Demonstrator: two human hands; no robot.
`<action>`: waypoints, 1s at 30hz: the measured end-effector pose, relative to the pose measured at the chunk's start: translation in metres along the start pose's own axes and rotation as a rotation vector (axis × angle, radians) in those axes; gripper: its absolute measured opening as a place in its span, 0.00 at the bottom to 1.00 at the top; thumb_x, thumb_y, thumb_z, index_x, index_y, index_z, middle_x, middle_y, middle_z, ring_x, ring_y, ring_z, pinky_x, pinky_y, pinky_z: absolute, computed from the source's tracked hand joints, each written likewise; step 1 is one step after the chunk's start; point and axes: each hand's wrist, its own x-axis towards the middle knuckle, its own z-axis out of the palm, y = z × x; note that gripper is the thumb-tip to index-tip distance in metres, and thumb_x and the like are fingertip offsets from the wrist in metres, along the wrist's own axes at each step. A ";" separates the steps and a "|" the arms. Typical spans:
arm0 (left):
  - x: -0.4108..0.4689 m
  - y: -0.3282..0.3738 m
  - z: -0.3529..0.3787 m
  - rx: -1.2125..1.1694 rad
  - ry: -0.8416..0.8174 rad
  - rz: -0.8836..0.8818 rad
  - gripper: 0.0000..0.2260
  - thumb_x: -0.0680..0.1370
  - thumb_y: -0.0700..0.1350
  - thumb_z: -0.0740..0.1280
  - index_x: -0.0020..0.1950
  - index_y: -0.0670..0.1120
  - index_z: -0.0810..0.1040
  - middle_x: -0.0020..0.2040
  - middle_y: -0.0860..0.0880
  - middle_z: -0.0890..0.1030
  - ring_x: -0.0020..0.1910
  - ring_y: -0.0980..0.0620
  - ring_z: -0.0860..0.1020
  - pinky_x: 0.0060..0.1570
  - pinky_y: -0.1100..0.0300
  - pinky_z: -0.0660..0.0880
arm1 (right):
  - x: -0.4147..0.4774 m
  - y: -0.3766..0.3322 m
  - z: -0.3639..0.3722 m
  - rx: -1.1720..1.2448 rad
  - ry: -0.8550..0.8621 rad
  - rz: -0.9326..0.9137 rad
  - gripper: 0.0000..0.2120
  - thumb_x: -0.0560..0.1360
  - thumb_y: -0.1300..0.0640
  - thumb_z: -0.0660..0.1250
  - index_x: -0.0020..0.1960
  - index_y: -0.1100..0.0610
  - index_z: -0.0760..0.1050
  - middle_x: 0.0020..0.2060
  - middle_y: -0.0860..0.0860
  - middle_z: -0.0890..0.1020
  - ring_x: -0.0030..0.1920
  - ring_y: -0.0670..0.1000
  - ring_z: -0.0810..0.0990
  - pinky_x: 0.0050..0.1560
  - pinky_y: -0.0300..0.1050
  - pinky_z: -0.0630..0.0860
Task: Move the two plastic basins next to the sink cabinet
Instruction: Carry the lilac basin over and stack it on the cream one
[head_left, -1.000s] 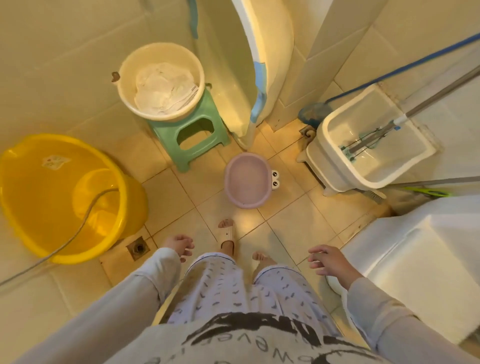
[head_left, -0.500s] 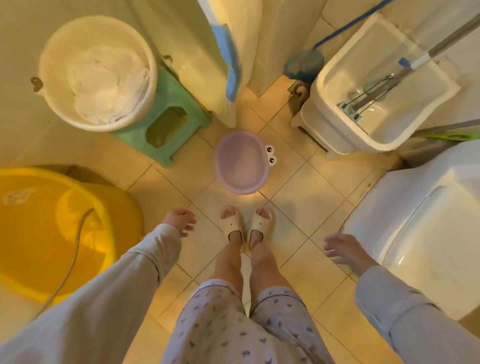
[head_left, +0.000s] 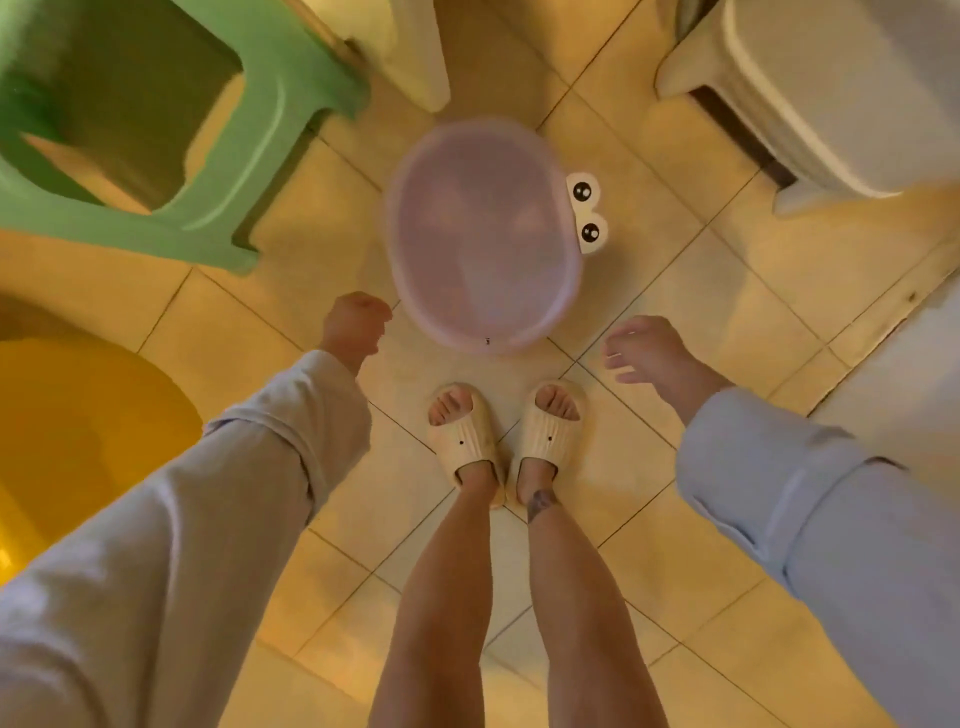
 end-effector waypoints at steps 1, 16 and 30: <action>0.025 0.003 0.007 0.069 0.020 0.009 0.10 0.76 0.40 0.60 0.54 0.41 0.78 0.56 0.38 0.78 0.51 0.43 0.77 0.51 0.51 0.76 | 0.024 -0.004 0.011 -0.006 0.033 0.015 0.13 0.74 0.64 0.64 0.58 0.62 0.76 0.46 0.60 0.79 0.43 0.56 0.80 0.47 0.51 0.80; 0.094 0.011 0.034 -0.402 -0.056 -0.123 0.12 0.76 0.38 0.61 0.59 0.40 0.73 0.55 0.42 0.74 0.51 0.44 0.75 0.52 0.50 0.74 | 0.116 0.003 0.055 0.493 -0.145 0.134 0.23 0.73 0.71 0.66 0.67 0.63 0.70 0.63 0.59 0.77 0.63 0.59 0.77 0.57 0.53 0.76; -0.212 -0.019 -0.028 -0.512 -0.146 -0.225 0.04 0.76 0.37 0.62 0.42 0.39 0.74 0.37 0.43 0.77 0.36 0.46 0.77 0.41 0.54 0.78 | -0.169 0.020 -0.090 0.444 -0.137 -0.080 0.15 0.69 0.69 0.67 0.52 0.53 0.77 0.45 0.53 0.82 0.44 0.52 0.81 0.36 0.42 0.76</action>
